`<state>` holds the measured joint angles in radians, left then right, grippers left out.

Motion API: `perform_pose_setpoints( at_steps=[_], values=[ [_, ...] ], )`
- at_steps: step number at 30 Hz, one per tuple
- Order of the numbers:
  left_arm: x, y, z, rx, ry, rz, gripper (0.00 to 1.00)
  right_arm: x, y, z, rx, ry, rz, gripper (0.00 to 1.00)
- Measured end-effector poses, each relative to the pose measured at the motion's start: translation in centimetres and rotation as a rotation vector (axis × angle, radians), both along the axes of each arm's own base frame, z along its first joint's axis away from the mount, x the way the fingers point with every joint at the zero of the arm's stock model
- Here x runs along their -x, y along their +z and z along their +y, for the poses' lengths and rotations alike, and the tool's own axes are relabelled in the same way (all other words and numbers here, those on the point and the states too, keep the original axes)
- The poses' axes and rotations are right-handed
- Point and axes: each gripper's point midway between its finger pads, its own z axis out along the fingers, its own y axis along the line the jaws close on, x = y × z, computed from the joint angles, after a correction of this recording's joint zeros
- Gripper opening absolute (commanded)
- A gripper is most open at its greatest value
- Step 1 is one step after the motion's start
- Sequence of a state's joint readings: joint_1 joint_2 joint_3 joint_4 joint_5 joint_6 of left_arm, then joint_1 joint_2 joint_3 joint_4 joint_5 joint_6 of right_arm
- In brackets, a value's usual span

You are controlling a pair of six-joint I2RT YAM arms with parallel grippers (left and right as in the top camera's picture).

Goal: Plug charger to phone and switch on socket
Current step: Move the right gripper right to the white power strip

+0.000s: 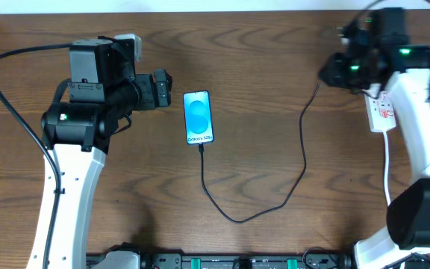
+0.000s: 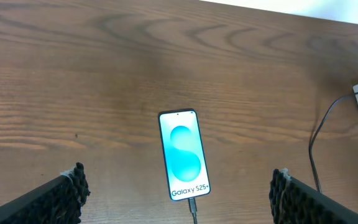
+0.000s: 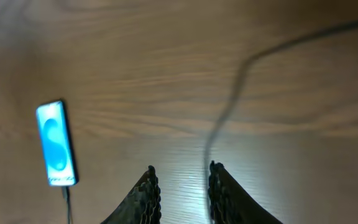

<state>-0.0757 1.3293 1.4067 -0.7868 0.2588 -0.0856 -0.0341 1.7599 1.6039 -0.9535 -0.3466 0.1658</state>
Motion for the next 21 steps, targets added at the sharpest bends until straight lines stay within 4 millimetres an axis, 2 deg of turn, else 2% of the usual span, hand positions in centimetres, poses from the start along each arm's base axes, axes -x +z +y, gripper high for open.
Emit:
perform_pose_setpoints(
  at_steps=[2,10,15,21],
  values=[
    [0.0,0.0,0.0,0.0,0.0,0.0,0.94,0.0,0.0,-2.5,-0.006,-0.059,0.006,0.26],
    [0.0,0.0,0.0,0.0,0.0,0.0,0.94,0.0,0.0,-7.0,-0.014,-0.157,0.004,0.3],
    [0.0,0.0,0.0,0.0,0.0,0.0,0.94,0.0,0.1,-8.8,-0.011,-0.194,-0.005,0.31],
    [0.0,0.0,0.0,0.0,0.0,0.0,0.94,-0.3,0.3,-10.0,-0.007,-0.218,-0.028,0.34]
  ],
)
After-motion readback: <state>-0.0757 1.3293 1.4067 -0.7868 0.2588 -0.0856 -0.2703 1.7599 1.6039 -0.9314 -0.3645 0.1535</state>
